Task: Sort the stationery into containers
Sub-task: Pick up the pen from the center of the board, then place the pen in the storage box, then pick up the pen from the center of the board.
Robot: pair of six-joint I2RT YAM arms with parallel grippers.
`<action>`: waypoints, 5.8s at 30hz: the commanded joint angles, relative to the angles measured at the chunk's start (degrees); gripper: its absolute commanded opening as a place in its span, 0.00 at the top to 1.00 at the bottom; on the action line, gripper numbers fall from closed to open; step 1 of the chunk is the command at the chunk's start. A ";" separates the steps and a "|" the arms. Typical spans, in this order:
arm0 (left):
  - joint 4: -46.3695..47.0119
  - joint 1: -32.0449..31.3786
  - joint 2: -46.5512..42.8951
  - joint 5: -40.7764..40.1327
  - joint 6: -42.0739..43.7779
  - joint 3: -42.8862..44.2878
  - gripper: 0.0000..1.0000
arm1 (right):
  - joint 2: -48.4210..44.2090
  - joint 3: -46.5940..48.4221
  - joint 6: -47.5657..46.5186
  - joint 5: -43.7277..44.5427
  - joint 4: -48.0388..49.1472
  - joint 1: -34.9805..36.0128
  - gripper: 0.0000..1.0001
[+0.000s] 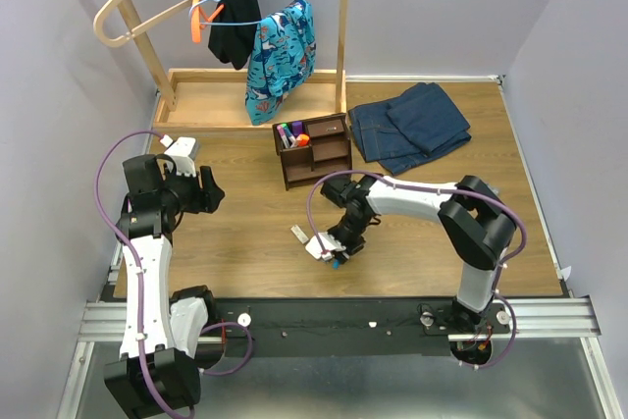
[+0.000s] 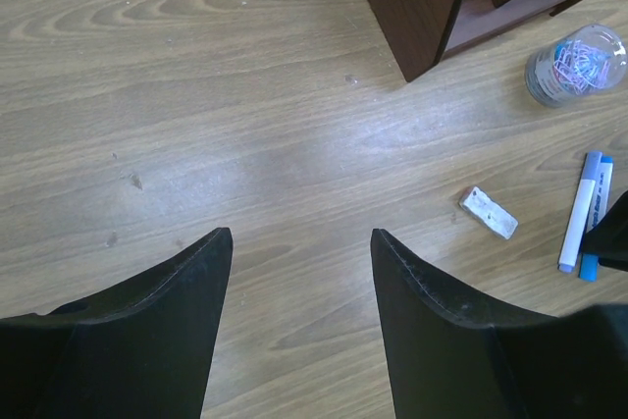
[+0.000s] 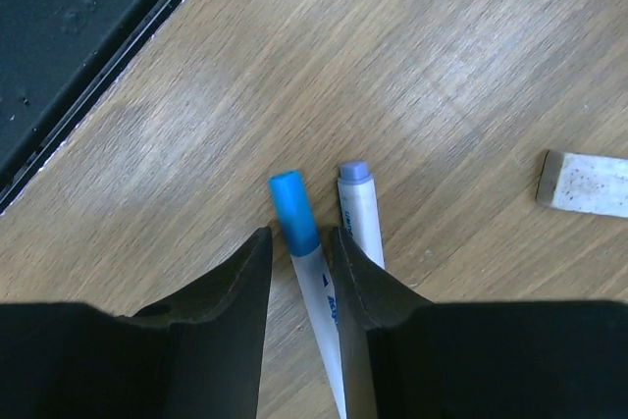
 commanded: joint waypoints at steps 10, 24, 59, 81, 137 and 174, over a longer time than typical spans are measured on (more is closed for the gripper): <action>0.10 0.65 -0.28 1.09 -0.34 0.93 0.32 | -3.82 -9.27 1.42 4.29 2.94 3.95 0.85; 5.46 -1.19 7.45 7.15 -4.03 3.57 0.32 | 14.34 68.64 15.72 -11.23 -30.92 -10.98 0.91; -3.15 -1.81 23.18 -0.66 5.37 12.88 0.32 | 22.80 29.94 105.66 -18.73 110.14 -19.34 0.95; -4.73 -1.89 30.47 -2.51 7.57 16.48 0.32 | 30.90 27.74 110.85 -17.24 121.84 -19.43 0.91; 2.21 -60.95 39.69 -21.40 -14.83 25.89 0.34 | -37.74 -4.43 96.87 46.49 33.42 -33.93 0.21; 4.94 -71.24 60.45 -31.95 -14.93 31.87 0.55 | -42.58 -13.66 100.04 40.33 35.35 -39.91 0.22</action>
